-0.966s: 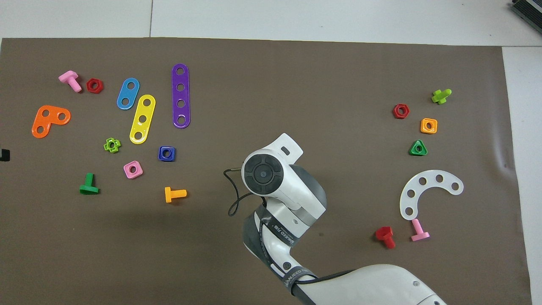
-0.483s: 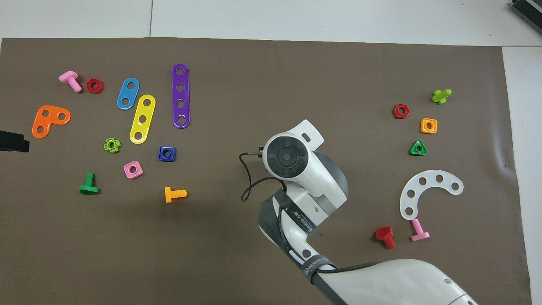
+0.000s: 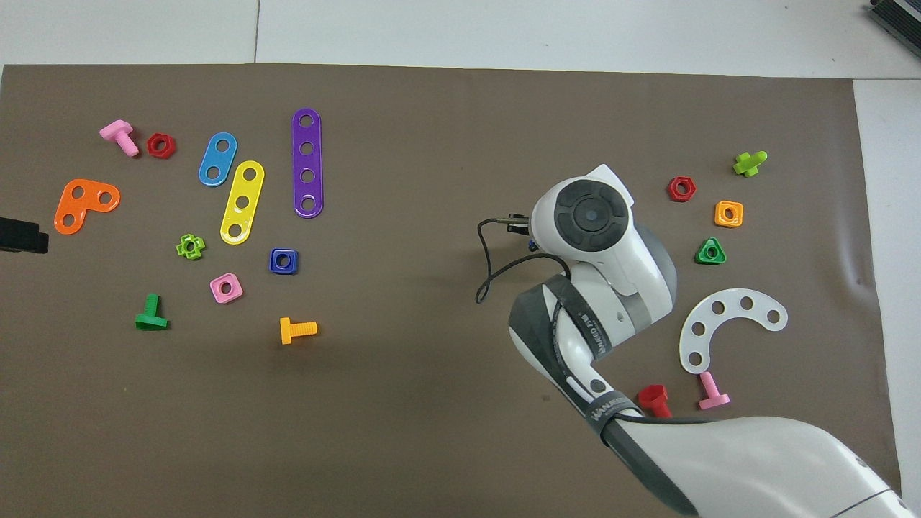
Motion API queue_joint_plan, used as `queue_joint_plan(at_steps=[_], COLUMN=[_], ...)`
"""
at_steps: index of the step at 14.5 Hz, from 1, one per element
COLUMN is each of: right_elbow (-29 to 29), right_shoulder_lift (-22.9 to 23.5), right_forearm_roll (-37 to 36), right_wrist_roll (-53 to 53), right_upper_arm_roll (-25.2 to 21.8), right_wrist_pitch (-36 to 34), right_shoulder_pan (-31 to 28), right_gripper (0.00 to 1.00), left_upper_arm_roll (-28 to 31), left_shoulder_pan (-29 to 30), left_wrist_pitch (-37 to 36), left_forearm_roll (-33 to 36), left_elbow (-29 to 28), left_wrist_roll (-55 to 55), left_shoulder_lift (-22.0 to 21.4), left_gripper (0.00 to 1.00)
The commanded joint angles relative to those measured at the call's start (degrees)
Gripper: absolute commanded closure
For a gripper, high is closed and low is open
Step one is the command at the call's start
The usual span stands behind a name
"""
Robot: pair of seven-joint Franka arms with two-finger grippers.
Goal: Unscrew and place screws in storage area
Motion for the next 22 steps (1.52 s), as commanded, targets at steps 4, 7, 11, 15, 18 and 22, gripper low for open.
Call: queue_joint_plan(at_steps=[4, 7, 11, 15, 18, 22], right_elbow=[-5.9, -8.6, -10.2, -10.3, -10.3, -8.4], right_shoulder_lift=[-3.3, -3.3, -3.3, -2.9, -2.9, -3.5], right_forearm_roll=[4.0, 4.0, 4.0, 4.0, 4.0, 4.0], right_wrist_roll=[-13.2, -18.3, -19.0, -18.4, -18.4, -18.4], right_upper_arm_roll=[0.8, 0.9, 0.9, 0.9, 0.9, 0.9], right_wrist_pitch=[2.5, 4.8, 6.5, 9.0, 9.4, 8.8], right_shoulder_pan=[-9.7, -13.8, -14.9, -14.6, -14.2, -14.1], right_gripper=[1.0, 1.0, 1.0, 1.0, 0.49, 0.03], left_upper_arm_roll=[-4.8, -13.3, -14.9, -14.9, -14.9, -14.9], left_shoulder_pan=[3.2, 10.3, 12.8, 13.6, 13.4, 13.3], left_wrist_pitch=[-2.1, -1.3, 1.2, 0.5, 0.4, 0.3], left_forearm_roll=[-2.3, -2.1, -2.1, -2.4, -2.4, -2.3], left_elbow=[5.0, 4.2, 1.5, 0.3, -4.1, 0.1], left_wrist_roll=[-3.1, -3.5, -3.6, -3.7, -4.9, -5.2], left_shoulder_lift=[3.1, 2.9, 1.9, 1.1, -1.3, 0.0], left_gripper=[0.0, 0.0, 0.0, 0.0, 0.0, 0.0])
